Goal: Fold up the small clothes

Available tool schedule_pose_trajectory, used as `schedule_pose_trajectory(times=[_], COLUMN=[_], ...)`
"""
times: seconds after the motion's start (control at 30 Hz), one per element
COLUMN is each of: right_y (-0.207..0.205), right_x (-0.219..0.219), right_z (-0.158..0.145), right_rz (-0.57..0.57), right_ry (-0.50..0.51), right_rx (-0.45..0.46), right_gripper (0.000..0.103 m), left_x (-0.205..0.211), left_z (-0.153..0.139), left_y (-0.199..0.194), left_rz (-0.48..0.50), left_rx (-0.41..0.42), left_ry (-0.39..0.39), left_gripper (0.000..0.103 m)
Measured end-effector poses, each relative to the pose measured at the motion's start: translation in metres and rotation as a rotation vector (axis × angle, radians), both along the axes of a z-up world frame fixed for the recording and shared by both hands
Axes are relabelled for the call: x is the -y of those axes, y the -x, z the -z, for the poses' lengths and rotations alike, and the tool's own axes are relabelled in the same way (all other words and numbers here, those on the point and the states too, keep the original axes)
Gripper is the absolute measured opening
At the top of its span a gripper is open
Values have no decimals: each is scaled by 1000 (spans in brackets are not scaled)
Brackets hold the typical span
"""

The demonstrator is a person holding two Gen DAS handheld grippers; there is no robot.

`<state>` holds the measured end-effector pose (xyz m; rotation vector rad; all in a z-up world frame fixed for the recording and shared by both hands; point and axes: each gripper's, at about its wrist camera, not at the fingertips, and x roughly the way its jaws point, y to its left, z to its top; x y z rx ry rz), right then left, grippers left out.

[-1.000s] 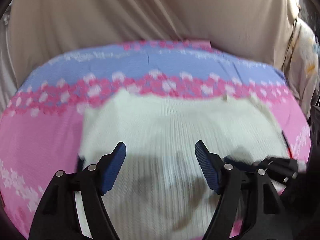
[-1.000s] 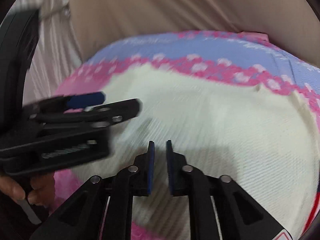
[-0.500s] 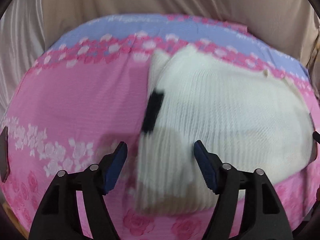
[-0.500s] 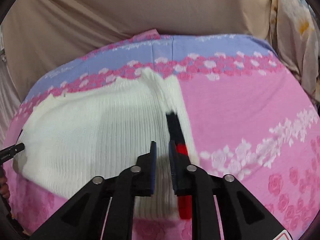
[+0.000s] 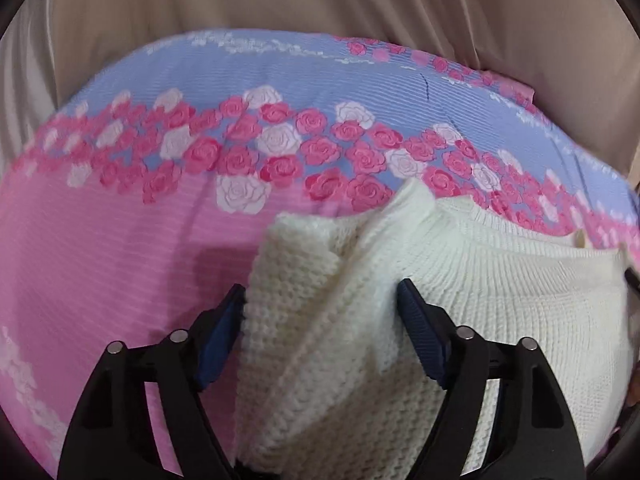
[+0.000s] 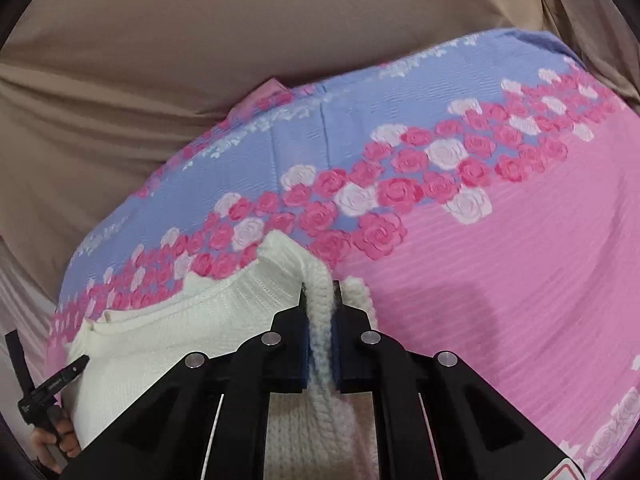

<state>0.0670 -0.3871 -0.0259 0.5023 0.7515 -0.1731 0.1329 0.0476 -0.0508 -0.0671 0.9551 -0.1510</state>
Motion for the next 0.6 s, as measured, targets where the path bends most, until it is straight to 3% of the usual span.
schedule_pose_trajectory(times=[0.03, 0.1, 0.17, 0.23, 0.27, 0.33, 0.4, 0.5, 0.6], right_y=[-2, -8, -4, 15, 26, 38, 41, 38, 37], right_x=[-2, -18, -28, -40, -52, -84, -127, -206, -248], right_z=[5, -5, -13, -28, -38, -53, -56, -34, -7], right_rz=[-7, -18, 7, 25, 17, -88, -237, -480, -572], right_ry=[0, 114, 158, 161, 174, 168, 166, 177, 205], right_rx=[0, -42, -42, 16, 55, 115, 117, 66, 6], right_gripper=[6, 6, 8, 21, 21, 21, 21, 21, 17], left_x=[1, 8, 8, 5, 2, 1, 3, 5, 4], left_z=[0, 1, 1, 0, 1, 1, 1, 1, 2], left_y=[0, 1, -2, -3, -3, -2, -2, -1, 1], left_rz=[3, -7, -24, -24, -27, -24, -28, -31, -35], left_rx=[2, 18, 21, 15, 11, 15, 19, 25, 24], left_ry=[-9, -56, -84, -71, -56, -51, -64, -74, -62], left_gripper=[78, 82, 86, 86, 86, 86, 87, 87, 87])
